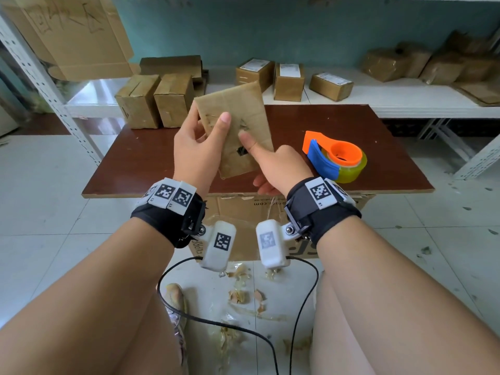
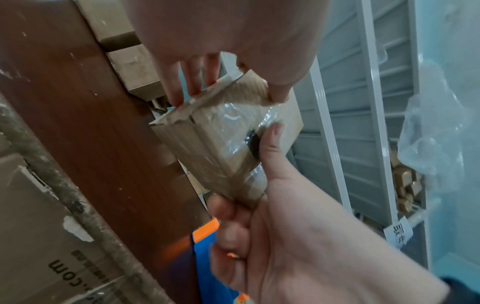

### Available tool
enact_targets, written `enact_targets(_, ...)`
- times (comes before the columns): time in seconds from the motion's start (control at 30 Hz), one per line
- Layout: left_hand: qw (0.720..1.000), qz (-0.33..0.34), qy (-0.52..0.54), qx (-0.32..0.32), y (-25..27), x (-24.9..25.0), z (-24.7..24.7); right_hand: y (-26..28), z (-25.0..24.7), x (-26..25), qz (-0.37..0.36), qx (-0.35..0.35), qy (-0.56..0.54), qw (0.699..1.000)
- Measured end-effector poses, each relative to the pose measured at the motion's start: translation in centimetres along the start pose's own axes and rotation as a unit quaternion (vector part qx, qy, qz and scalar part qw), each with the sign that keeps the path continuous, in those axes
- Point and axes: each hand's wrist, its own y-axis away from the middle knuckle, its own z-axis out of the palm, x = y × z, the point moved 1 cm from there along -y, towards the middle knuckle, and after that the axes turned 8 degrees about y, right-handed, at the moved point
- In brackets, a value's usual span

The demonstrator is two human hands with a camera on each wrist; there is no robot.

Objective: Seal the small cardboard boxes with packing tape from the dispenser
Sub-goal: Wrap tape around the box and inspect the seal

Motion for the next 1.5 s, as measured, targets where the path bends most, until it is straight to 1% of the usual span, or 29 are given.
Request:
enact_targets(0.03,1.000,0.007,0.000,-0.002,0.1,0.0,0.1,-0.2,-0.1,0.1,-0.008,0.020,0.001,1.000)
enact_targets(0.1,1.000,0.015,0.010,0.010,0.1,-0.3,0.3,-0.7,-0.3,0.3,-0.029,0.047,-0.032,0.998)
enact_targets(0.17,0.999,0.005,0.035,0.027,-0.1,-0.5,0.1,-1.0,-0.7,0.6,-0.055,0.044,-0.049,0.996)
enact_targets(0.23,0.998,-0.018,0.054,0.031,-0.4,-0.6,-0.2,-1.0,-1.0,0.7,-0.068,0.031,-0.033,0.997)
enact_targets(0.27,0.999,-0.017,0.039,0.026,-0.5,-0.7,-0.4,-0.9,-1.1,0.7,-0.065,0.031,-0.035,0.997)
enact_targets(0.3,1.000,-0.004,-0.003,0.019,-0.6,-0.8,-0.4,-0.7,-1.1,0.5,-0.057,0.041,-0.048,0.996)
enact_targets(0.37,0.995,0.031,-0.094,0.006,-0.4,-1.2,0.0,-0.5,-1.4,0.3,-0.042,0.090,-0.066,0.993)
enact_targets(0.43,0.992,0.053,-0.115,0.011,0.2,-1.5,0.6,-0.6,-1.9,0.4,-0.053,0.137,-0.052,0.988)
enact_targets(0.5,0.992,0.058,-0.113,0.022,0.5,-1.6,1.0,-1.0,-2.3,0.8,-0.067,0.144,-0.053,0.986)
enact_targets(0.6,0.993,0.044,-0.108,0.032,0.3,-1.4,1.0,-1.8,-2.5,1.3,-0.070,0.113,-0.071,0.989)
enact_targets(0.67,0.995,0.024,-0.089,0.046,0.2,-1.5,0.9,-1.9,-2.2,1.4,-0.068,0.071,-0.077,0.992)
enact_targets(0.73,0.994,0.008,-0.084,0.069,0.2,-1.6,0.9,-1.7,-2.0,1.7,-0.077,0.015,-0.043,0.996)
enact_targets(0.8,0.993,-0.001,-0.088,0.080,0.2,-1.9,0.7,-1.4,-1.9,2.1,-0.087,-0.029,0.028,0.995)
enact_targets(0.87,0.992,-0.013,-0.108,0.066,0.2,-1.9,0.5,-1.0,-1.9,2.3,-0.085,-0.034,0.117,0.989)
enact_targets(0.93,0.988,-0.020,-0.147,0.028,0.2,-1.8,0.5,-0.3,-2.1,2.2,-0.048,-0.028,0.190,0.980)
enact_targets(1.0,0.981,-0.009,-0.192,-0.005,0.3,-1.6,0.7,0.2,-2.1,2.2,-0.009,-0.028,0.245,0.969)
enact_targets(1.03,0.977,-0.001,-0.213,-0.016,0.5,-1.5,0.8,0.4,-2.0,2.2,-0.006,-0.020,0.275,0.961)
enact_targets(1.1,0.968,0.012,-0.249,-0.031,0.6,-1.5,1.0,0.6,-1.7,2.2,-0.031,-0.005,0.331,0.943)
enact_targets(1.17,0.963,0.014,-0.268,-0.034,0.6,-1.4,0.9,0.5,-1.2,2.1,-0.049,-0.032,0.344,0.937)
enact_targets(1.23,0.960,0.014,-0.279,-0.023,0.5,-1.1,0.7,0.1,-0.7,2.1,-0.040,-0.074,0.328,0.941)
enact_targets(1.3,0.955,0.024,-0.294,-0.011,0.7,-0.7,0.7,0.1,-0.6,2.2,-0.029,-0.084,0.303,0.949)
enact_targets(1.37,0.955,0.035,-0.295,-0.003,1.0,-0.5,0.9,0.1,-0.7,2.1,-0.040,-0.051,0.291,0.955)
enact_targets(1.5,0.964,0.048,-0.260,0.018,1.9,-0.7,1.7,0.4,-1.0,1.7,-0.081,0.061,0.287,0.953)
